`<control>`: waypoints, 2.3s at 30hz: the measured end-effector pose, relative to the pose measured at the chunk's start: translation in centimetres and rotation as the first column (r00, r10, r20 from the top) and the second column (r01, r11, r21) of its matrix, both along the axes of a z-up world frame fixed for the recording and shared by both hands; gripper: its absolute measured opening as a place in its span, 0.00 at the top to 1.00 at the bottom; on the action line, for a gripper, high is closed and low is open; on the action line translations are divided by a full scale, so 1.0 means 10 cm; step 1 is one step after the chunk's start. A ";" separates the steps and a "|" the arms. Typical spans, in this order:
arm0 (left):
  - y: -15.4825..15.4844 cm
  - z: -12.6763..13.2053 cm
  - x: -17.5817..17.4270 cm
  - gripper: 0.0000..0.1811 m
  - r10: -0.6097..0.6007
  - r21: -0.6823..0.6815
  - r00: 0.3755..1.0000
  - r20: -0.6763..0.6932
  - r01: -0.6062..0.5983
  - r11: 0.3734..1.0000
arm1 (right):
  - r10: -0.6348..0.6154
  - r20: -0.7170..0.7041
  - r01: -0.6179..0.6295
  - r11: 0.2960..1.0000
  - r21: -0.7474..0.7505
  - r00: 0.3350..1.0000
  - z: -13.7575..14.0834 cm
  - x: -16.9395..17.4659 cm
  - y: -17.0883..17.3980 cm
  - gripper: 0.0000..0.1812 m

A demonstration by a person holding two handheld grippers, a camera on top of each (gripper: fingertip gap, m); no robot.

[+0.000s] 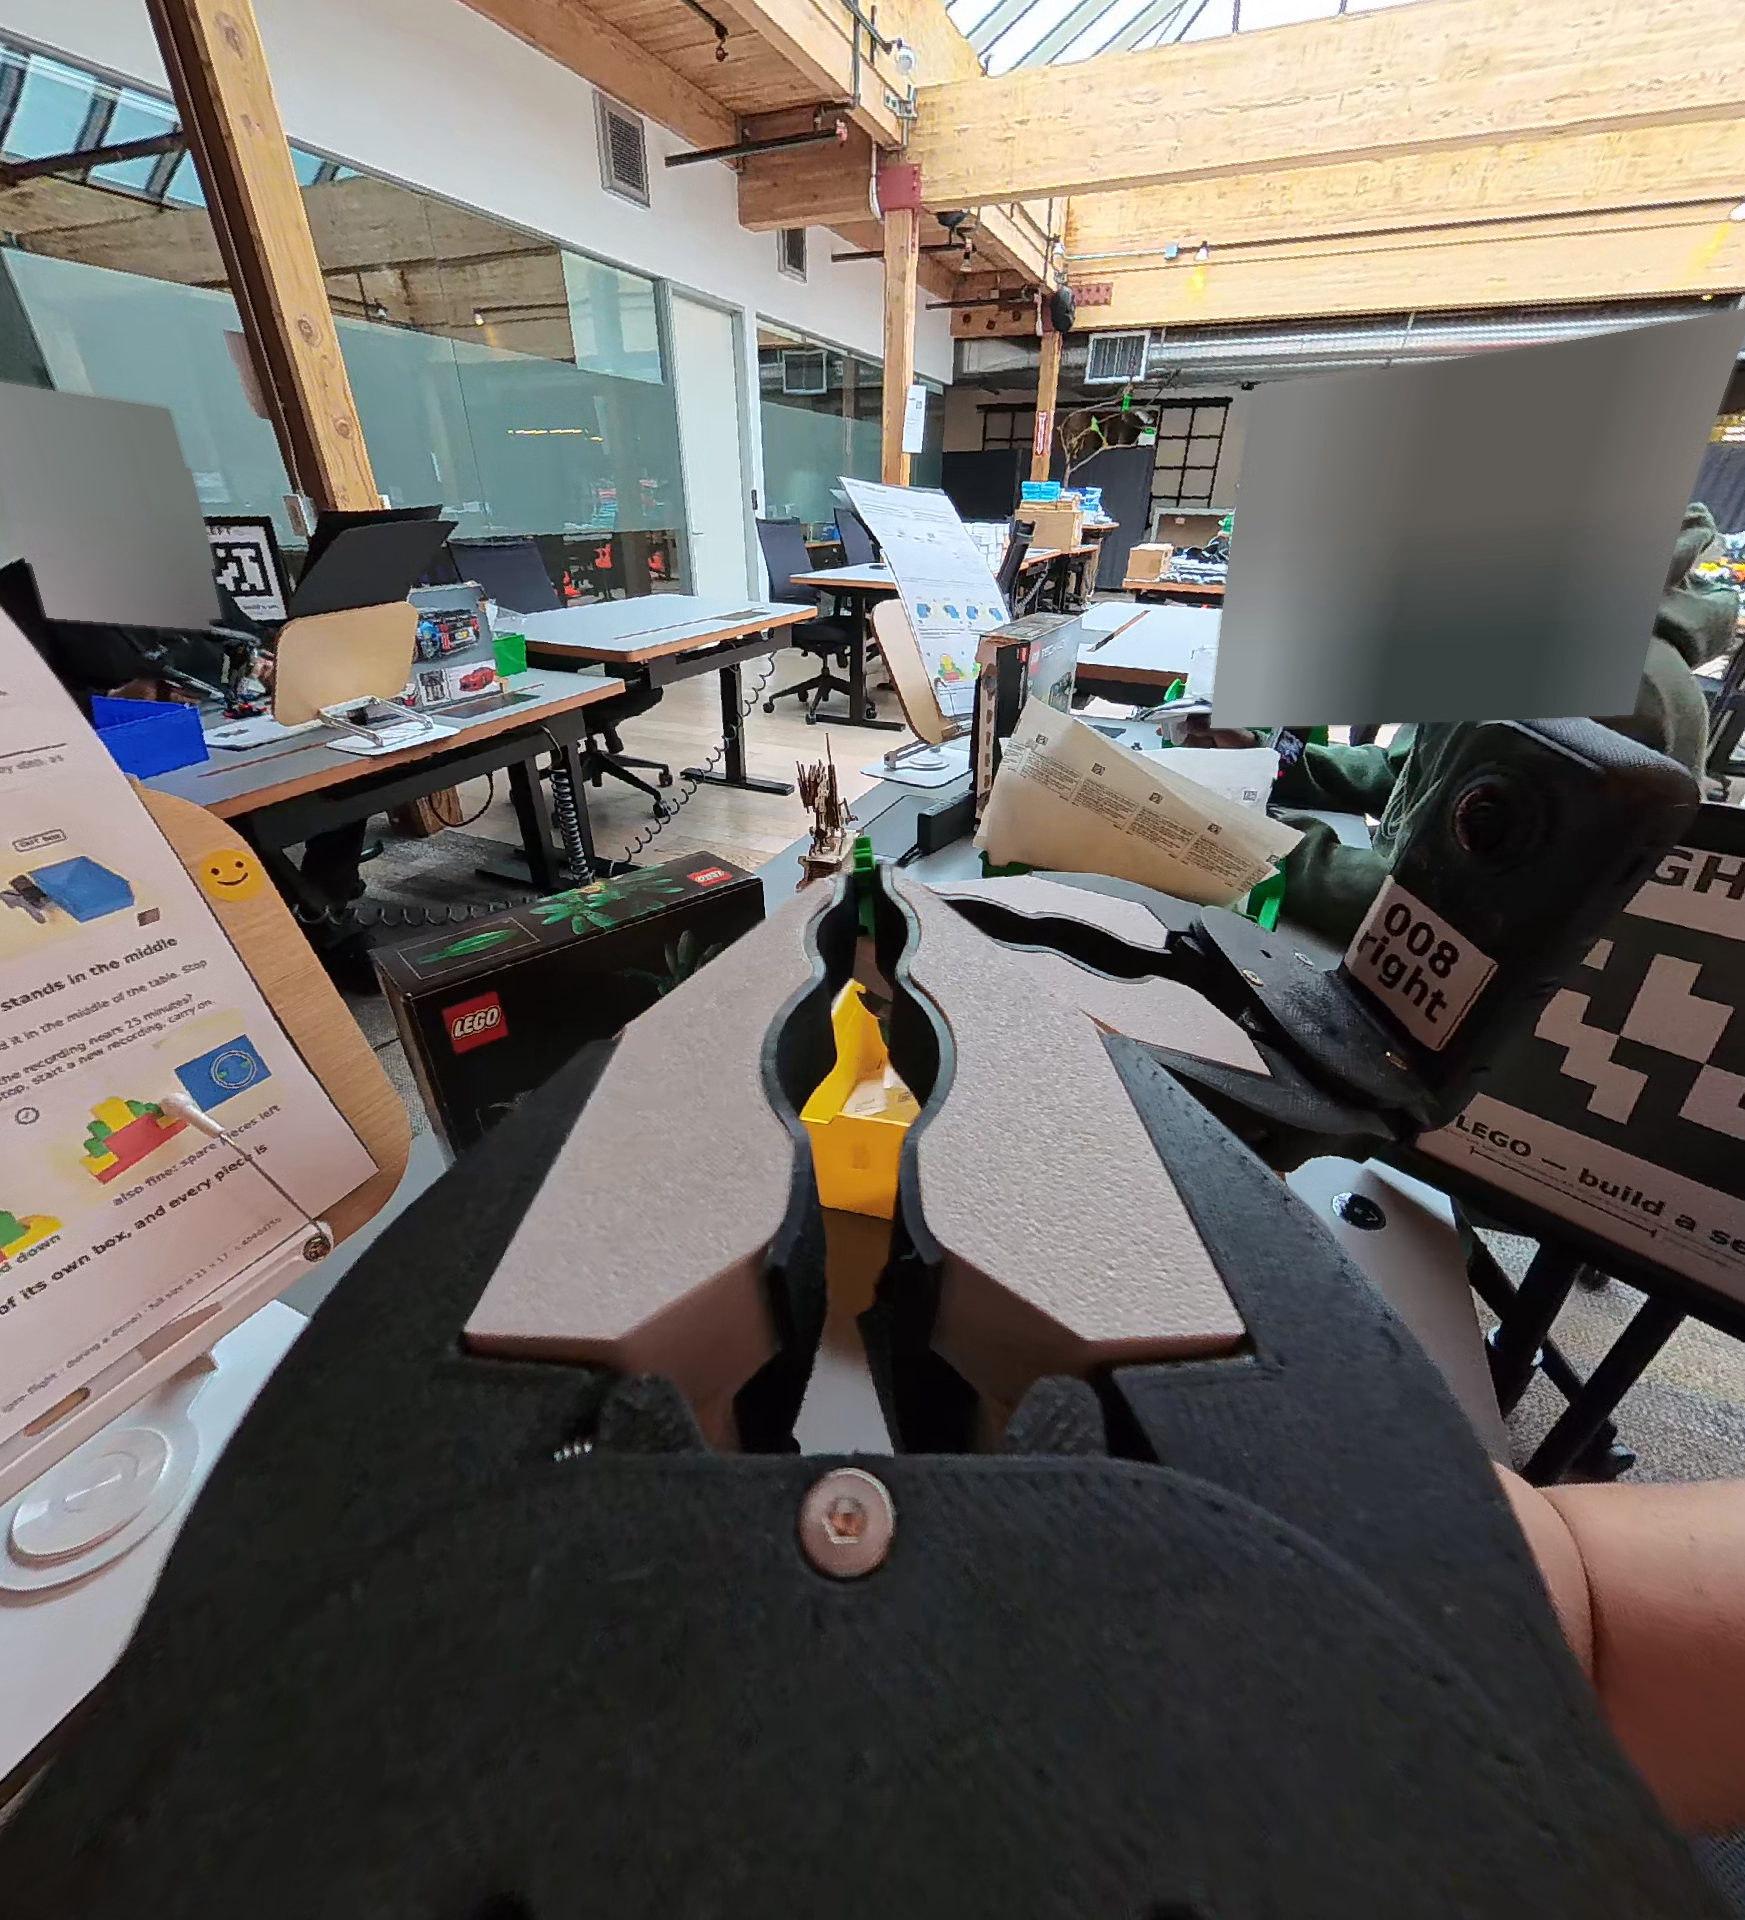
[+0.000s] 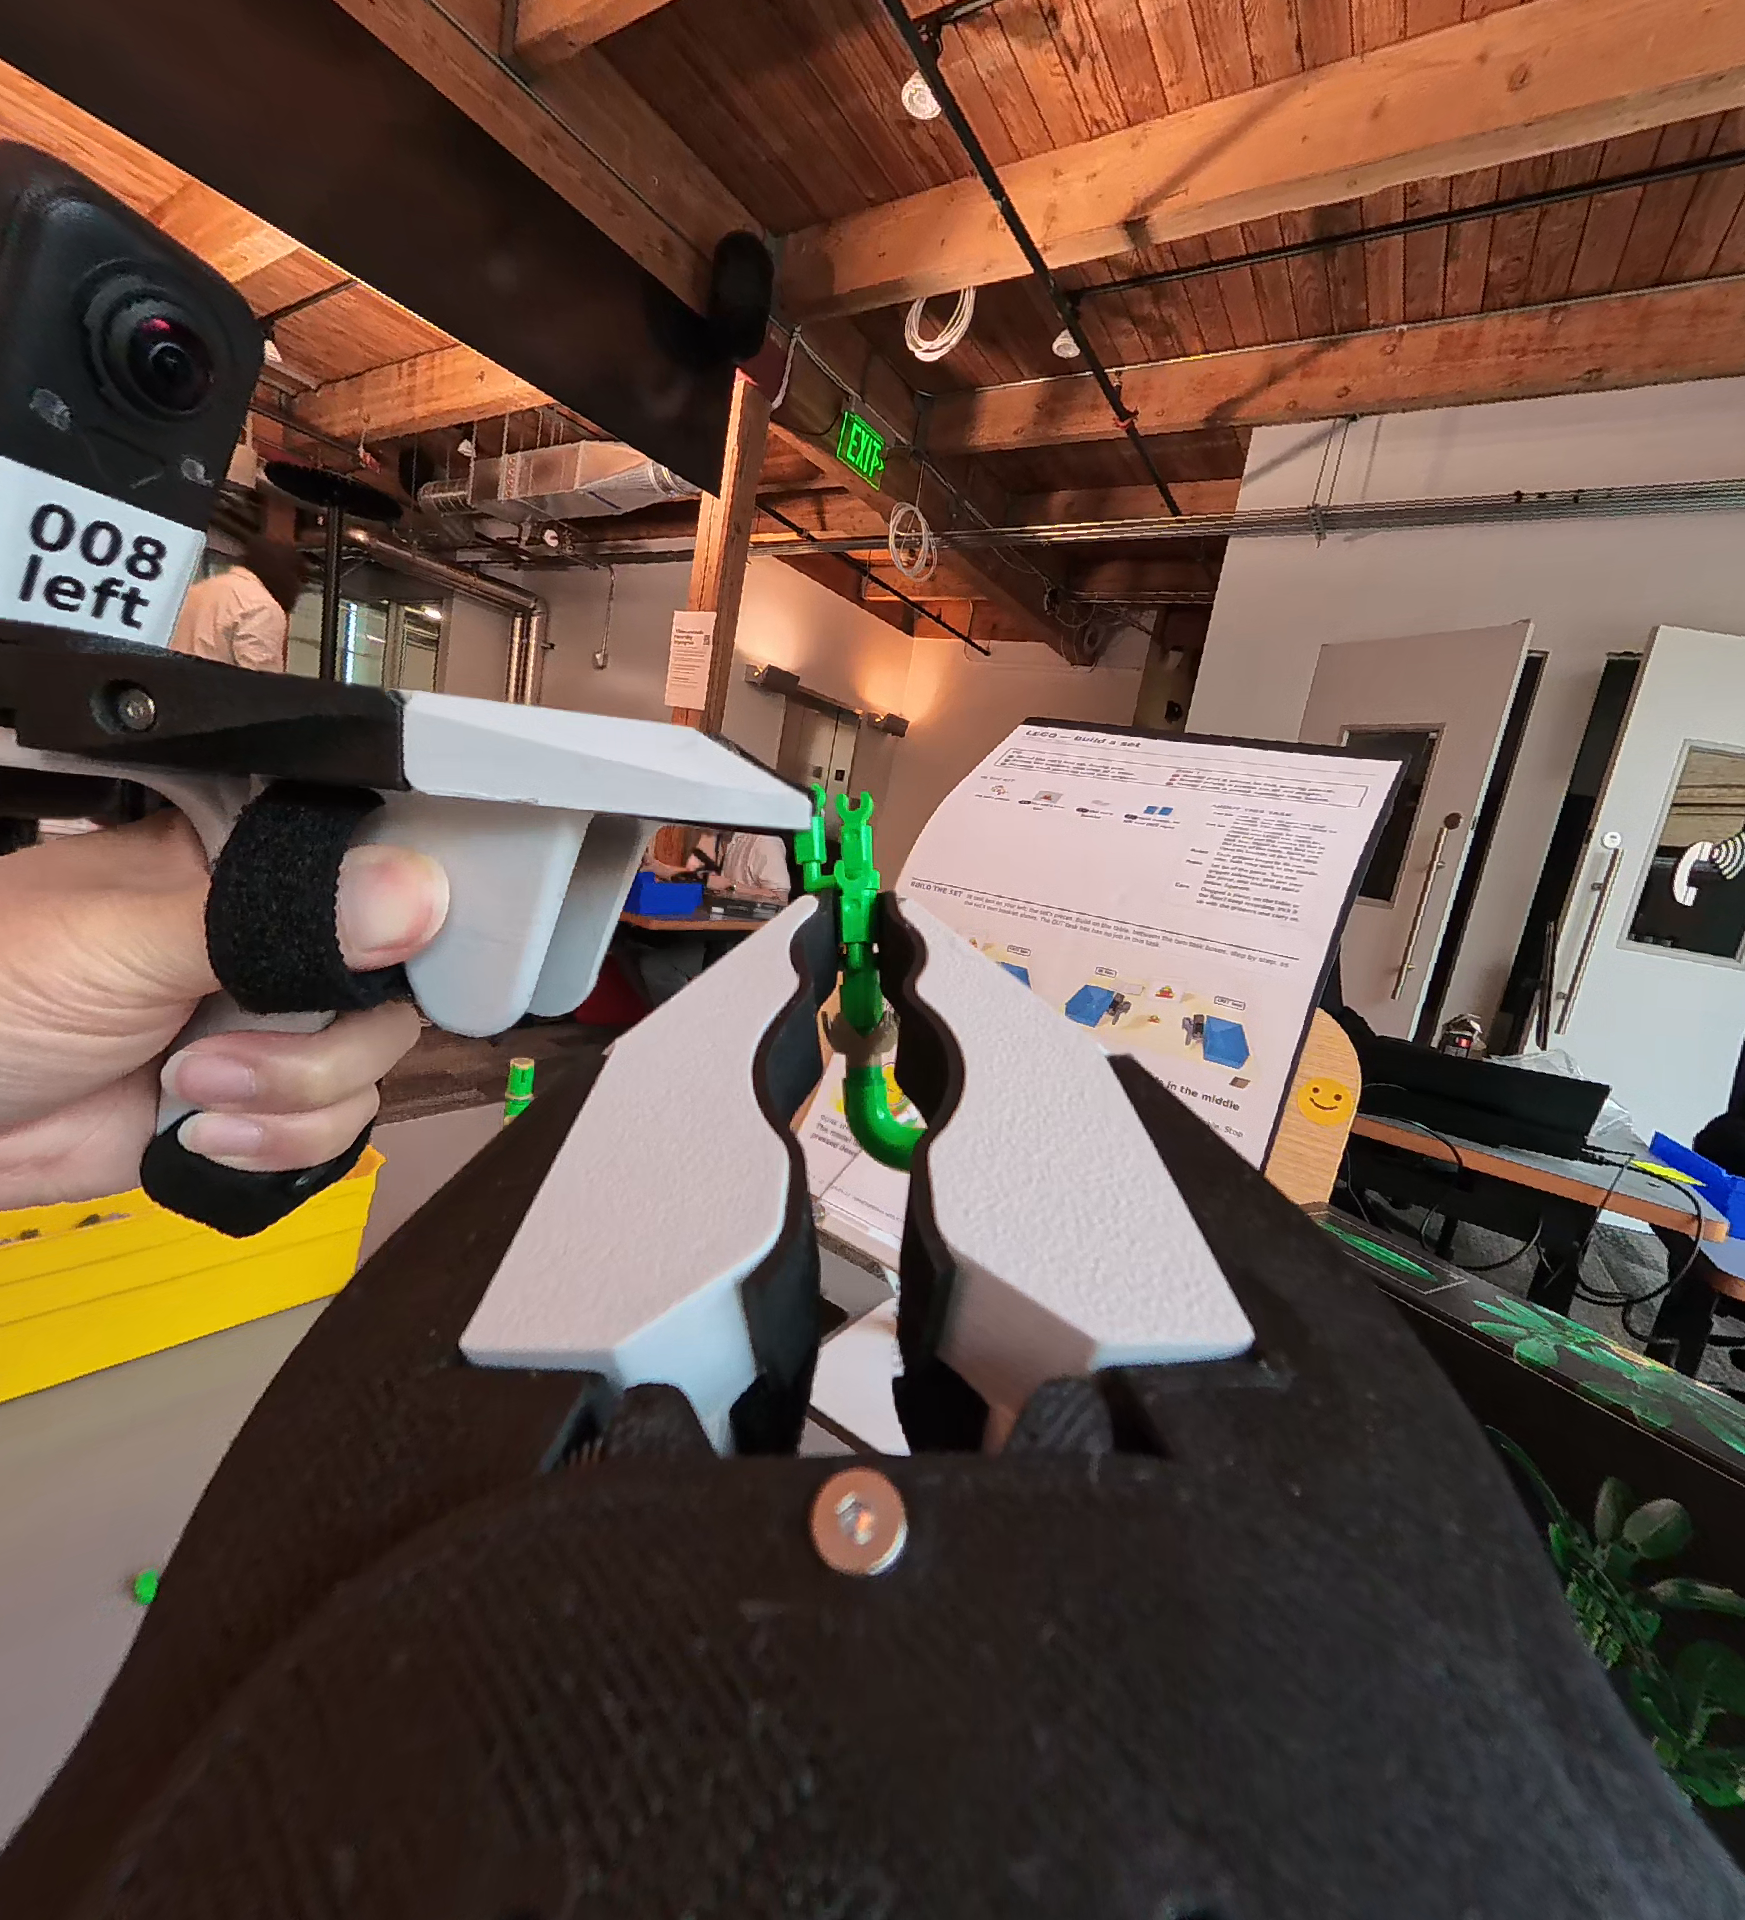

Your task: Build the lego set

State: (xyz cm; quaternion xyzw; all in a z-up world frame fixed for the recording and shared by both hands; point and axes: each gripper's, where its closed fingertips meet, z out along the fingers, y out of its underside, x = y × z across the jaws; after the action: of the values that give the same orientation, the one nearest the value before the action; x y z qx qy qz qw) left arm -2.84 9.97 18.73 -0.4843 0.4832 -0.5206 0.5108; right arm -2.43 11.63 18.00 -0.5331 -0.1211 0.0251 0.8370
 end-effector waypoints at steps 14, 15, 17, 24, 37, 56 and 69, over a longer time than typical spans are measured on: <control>-0.02 0.10 -0.01 0.96 0.000 -0.006 0.995 0.103 0.001 1.000 | 0.054 -0.033 -0.054 0.998 0.016 0.998 0.04 0.00 -0.02 0.98; -0.02 0.12 -0.01 0.96 -0.007 -0.010 0.994 0.111 0.008 1.000 | 0.055 -0.034 -0.054 0.998 0.016 0.998 0.04 0.00 -0.02 0.98; -0.02 0.14 -0.03 0.95 -0.015 -0.020 0.992 0.127 0.017 1.000 | 0.053 -0.039 -0.052 0.998 0.017 0.998 0.04 0.02 -0.02 0.98; -0.04 0.12 0.01 0.94 -0.017 -0.019 0.994 0.109 0.019 1.000 | 0.067 -0.033 -0.066 0.997 0.037 0.997 0.07 -0.02 -0.04 0.98; -0.16 0.16 0.18 0.99 -0.147 -0.119 0.985 0.096 0.158 0.980 | 0.058 0.069 -0.061 0.997 0.043 0.996 0.13 0.08 -0.17 0.97; -0.25 0.10 0.45 0.99 -0.258 -0.115 0.956 0.137 0.274 0.955 | 0.118 0.060 -0.113 0.990 -0.083 0.991 0.04 0.37 -0.29 0.96; 0.17 -0.24 -0.09 0.99 -0.214 -0.204 0.966 0.144 0.240 0.949 | 0.331 0.060 -0.305 0.915 -0.265 0.942 -0.31 -0.06 0.04 0.87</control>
State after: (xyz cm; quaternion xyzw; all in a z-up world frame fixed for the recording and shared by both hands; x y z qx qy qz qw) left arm -3.79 11.67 16.36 -0.4466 0.4440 -0.6542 0.4188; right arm -3.07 11.99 14.89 -0.6086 -0.2452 0.1483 0.7399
